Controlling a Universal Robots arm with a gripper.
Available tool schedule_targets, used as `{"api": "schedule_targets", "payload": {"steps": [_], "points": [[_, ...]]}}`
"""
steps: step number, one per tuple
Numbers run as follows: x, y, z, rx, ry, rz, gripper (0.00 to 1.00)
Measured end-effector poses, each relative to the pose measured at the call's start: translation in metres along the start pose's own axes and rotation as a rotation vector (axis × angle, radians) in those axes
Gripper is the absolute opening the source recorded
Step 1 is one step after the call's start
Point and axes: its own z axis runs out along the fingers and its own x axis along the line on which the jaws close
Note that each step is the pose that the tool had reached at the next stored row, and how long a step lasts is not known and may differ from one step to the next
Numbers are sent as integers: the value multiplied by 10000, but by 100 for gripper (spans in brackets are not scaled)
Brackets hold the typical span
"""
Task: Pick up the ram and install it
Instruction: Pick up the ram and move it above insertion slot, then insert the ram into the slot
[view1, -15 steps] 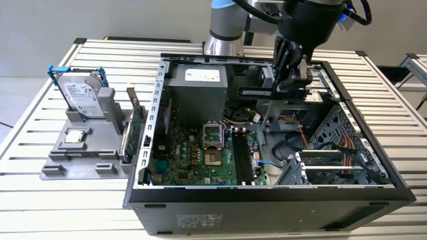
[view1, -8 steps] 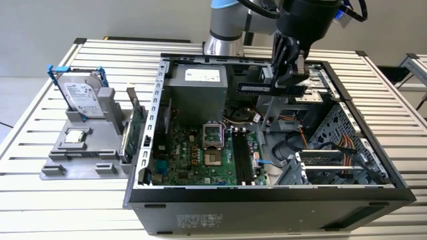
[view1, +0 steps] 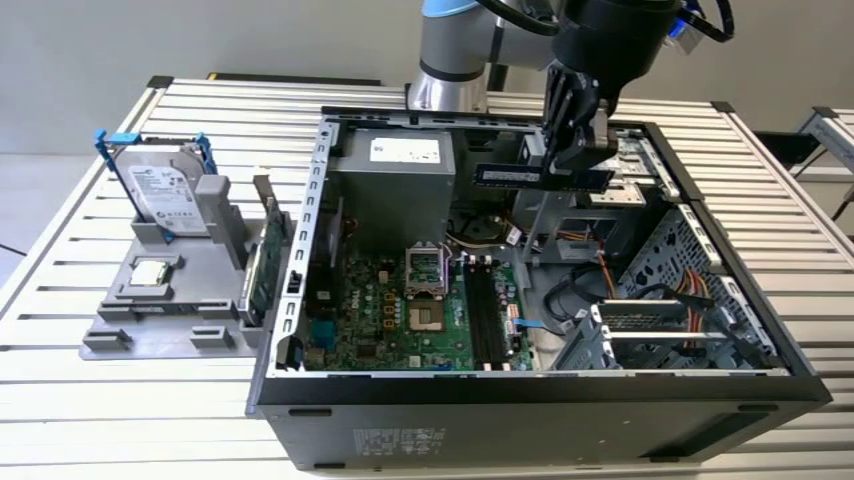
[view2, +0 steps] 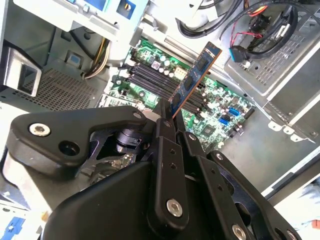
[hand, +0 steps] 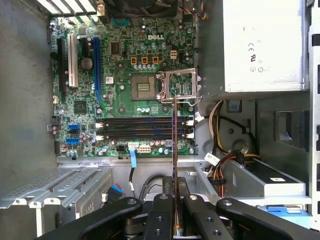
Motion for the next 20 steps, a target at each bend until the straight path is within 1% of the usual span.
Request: {"api": "schedule_targets", "payload": {"steps": [8, 10, 14, 20], "points": [[0, 0, 0, 0, 0, 7, 0], [0, 0, -1, -2, -1, 76, 0], [2, 0, 0, -10, -11, 419, 0], [11, -1, 0, -25, -29, 1079, 0]]}}
